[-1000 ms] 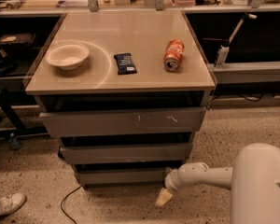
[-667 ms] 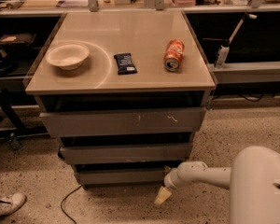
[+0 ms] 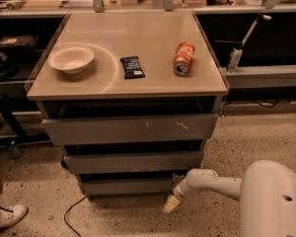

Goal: Open bottom drawer

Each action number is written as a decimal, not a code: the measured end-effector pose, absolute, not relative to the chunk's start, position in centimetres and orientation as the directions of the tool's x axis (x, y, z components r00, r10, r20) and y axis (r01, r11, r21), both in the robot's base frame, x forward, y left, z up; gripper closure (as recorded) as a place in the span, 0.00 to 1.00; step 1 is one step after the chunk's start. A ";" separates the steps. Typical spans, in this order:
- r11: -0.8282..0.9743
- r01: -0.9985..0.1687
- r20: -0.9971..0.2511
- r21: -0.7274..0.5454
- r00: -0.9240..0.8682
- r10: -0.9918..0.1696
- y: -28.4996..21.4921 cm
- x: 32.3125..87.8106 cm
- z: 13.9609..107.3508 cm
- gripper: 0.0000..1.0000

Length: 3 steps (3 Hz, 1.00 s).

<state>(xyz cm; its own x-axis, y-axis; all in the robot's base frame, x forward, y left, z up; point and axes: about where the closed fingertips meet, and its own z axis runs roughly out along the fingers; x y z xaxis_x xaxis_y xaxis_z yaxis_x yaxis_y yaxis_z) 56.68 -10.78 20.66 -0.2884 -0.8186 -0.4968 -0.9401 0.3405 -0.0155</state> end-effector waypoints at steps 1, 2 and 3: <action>0.326 -0.945 -0.505 -0.018 -0.273 -0.819 -10.5 57.7 19.8 0.00; 0.308 -0.951 -0.502 0.003 -0.268 -0.822 -10.0 56.9 18.0 0.00; 0.301 -0.953 -0.501 0.018 -0.270 -0.823 -9.7 56.4 17.3 0.00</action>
Offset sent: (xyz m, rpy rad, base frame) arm -0.0038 0.0113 -0.0456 0.0146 0.0347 0.0518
